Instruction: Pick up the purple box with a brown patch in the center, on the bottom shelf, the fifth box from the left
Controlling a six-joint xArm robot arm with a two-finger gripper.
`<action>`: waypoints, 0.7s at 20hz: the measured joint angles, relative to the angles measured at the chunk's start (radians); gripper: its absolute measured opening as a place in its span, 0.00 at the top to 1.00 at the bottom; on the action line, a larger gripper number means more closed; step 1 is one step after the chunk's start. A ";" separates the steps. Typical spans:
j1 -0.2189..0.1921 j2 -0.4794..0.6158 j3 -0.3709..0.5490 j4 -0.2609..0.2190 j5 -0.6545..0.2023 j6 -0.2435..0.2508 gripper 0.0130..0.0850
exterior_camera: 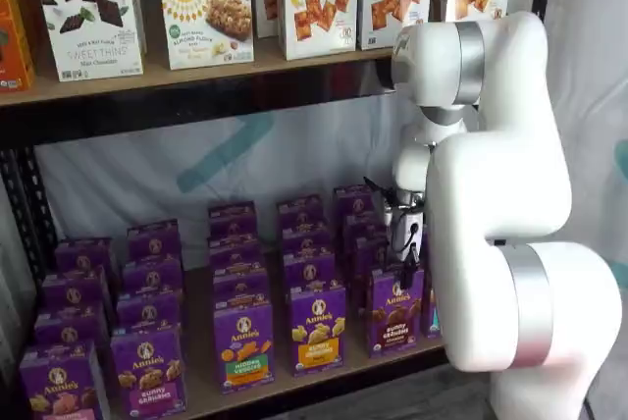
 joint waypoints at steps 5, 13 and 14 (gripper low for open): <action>0.007 0.034 -0.023 -0.027 -0.011 0.029 0.00; 0.015 0.062 -0.019 -0.036 -0.061 0.043 0.00; 0.016 0.063 -0.018 -0.034 -0.066 0.042 0.00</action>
